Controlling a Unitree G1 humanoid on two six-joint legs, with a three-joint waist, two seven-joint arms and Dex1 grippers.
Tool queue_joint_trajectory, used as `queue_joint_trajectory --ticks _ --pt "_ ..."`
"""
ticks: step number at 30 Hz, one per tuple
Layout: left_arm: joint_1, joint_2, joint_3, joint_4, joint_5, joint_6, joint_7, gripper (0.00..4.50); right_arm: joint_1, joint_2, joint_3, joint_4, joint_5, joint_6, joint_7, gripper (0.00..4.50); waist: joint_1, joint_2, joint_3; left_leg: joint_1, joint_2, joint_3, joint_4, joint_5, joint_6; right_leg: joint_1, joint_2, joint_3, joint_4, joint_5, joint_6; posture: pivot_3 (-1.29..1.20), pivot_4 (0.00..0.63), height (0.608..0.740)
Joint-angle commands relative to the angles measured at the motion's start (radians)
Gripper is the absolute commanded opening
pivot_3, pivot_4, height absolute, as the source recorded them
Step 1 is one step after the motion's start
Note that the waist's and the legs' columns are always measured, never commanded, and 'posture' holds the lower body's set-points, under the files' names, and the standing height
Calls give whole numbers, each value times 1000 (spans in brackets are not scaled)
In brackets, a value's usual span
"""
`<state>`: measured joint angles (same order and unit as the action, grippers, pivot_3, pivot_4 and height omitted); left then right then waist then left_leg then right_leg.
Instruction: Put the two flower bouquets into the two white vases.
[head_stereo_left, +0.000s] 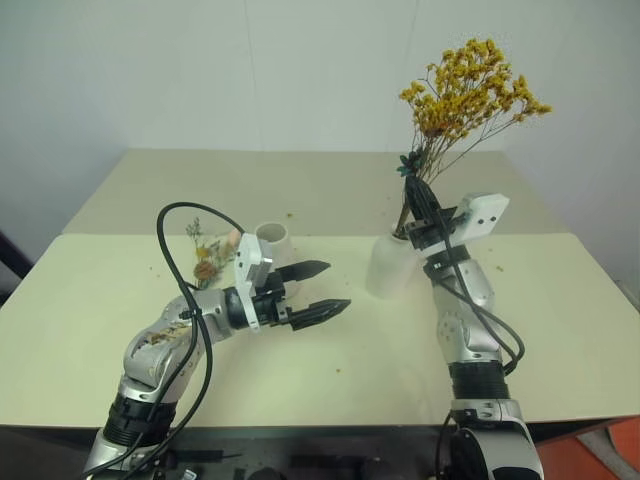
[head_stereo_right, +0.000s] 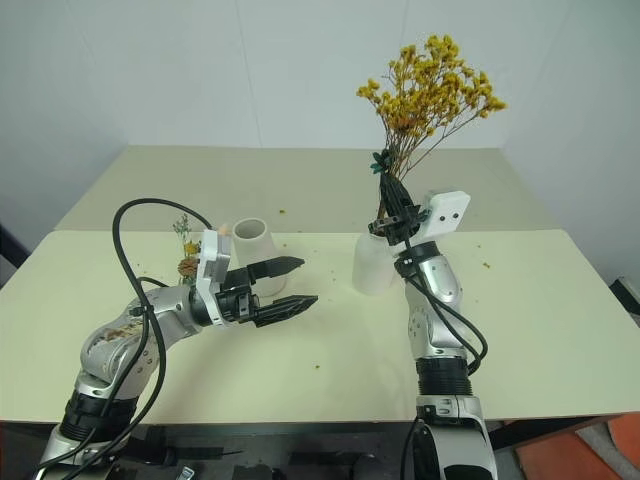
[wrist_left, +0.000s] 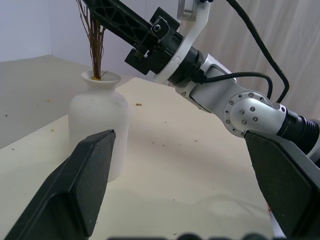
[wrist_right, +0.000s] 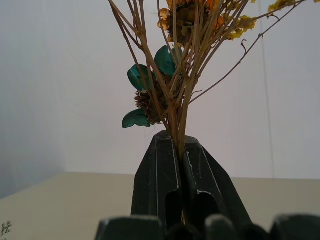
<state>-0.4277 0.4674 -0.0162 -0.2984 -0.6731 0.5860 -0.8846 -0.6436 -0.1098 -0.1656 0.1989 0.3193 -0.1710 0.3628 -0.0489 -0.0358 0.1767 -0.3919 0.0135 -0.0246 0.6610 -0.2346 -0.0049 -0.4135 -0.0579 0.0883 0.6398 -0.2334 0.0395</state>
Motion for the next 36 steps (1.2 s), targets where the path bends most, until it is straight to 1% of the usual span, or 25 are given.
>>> queue_joint_trajectory --ticks 1,5,6,7,11,12,17,20,22,24,26,28,31,36 --pt "0 6 18 -36 -18 -7 -3 4500 16 4 10 -62 -2 -32 0 805 0 0 0 0 0 0 0 0 0 0 0 0 0 0 0 0 150 740" --pt "-2 8 19 -30 -17 -8 -6 4500 50 4 14 -108 16 -14 8 2128 0 0 0 0 0 0 0 0 0 -1 0 0 0 0 0 0 150 740" --pt "-2 8 19 -29 -17 -9 -7 4500 58 1 17 -120 18 -9 11 2397 1 0 0 -1 0 0 0 0 0 -1 0 1 1 0 0 0 150 740" --pt "-2 8 18 -28 -16 -10 -8 4500 67 -1 19 -133 20 -1 12 2844 0 0 0 -1 0 0 0 0 0 -2 0 1 1 0 0 0 150 740" --pt "-3 7 16 -23 -13 -14 -11 4500 102 -18 21 -170 2 32 -13 4209 1 0 0 -6 0 0 0 0 0 -8 0 2 3 0 0 0 150 740" --pt "-3 7 14 -22 -12 -14 -12 4500 110 -23 19 -178 -3 39 -24 4456 1 0 0 -6 0 0 0 0 0 -8 0 2 3 0 0 0 150 740" --pt "-9 6 14 -14 -10 -15 -14 4500 161 -52 1 -240 -3 111 -73 4456 3 0 0 -6 0 0 0 0 0 -8 0 2 2 0 0 0 150 740" --pt "-13 6 16 -7 -9 -15 -17 4500 176 -71 -9 -249 -31 126 -113 4456 2 0 0 -6 0 1 0 0 0 -8 0 2 2 0 0 0 150 740" --pt "-12 6 15 -4 -7 -16 -18 4500 192 -92 -6 -266 -52 139 -121 4456 3 0 0 -6 0 1 0 0 0 -8 0 2 2 0 0 0 150 740" --pt "-14 6 14 -1 -9 -13 -21 4500 212 -107 -9 -300 -33 171 -114 4456 3 0 0 -7 0 1 0 0 0 -8 0 2 2 0 0 0 150 740" --pt "-14 7 13 0 -8 -14 -23 4500 234 -141 -1 -335 -61 217 -118 4456 3 0 0 -7 0 1 0 0 0 -8 1 2 2 0 0 0 150 740" --pt "-14 10 17 4 -8 -15 -26 4500 262 -172 -2 -389 -31 250 -80 4456 4 0 0 -7 -1 1 0 0 0 -8 0 2 2 0 0 0 150 740" --pt "-5 15 27 22 -6 -22 -35 4500 321 -213 -35 -451 59 265 5 4456 4 0 0 -7 -1 1 0 0 0 -8 1 2 2 0 0 0 150 740" --pt "0 28 47 47 -7 -36 -42 4500 368 -278 -64 -503 112 251 88 4456 3 0 0 -6 -1 1 0 0 0 -8 1 2 2 0 0 0 150 740"
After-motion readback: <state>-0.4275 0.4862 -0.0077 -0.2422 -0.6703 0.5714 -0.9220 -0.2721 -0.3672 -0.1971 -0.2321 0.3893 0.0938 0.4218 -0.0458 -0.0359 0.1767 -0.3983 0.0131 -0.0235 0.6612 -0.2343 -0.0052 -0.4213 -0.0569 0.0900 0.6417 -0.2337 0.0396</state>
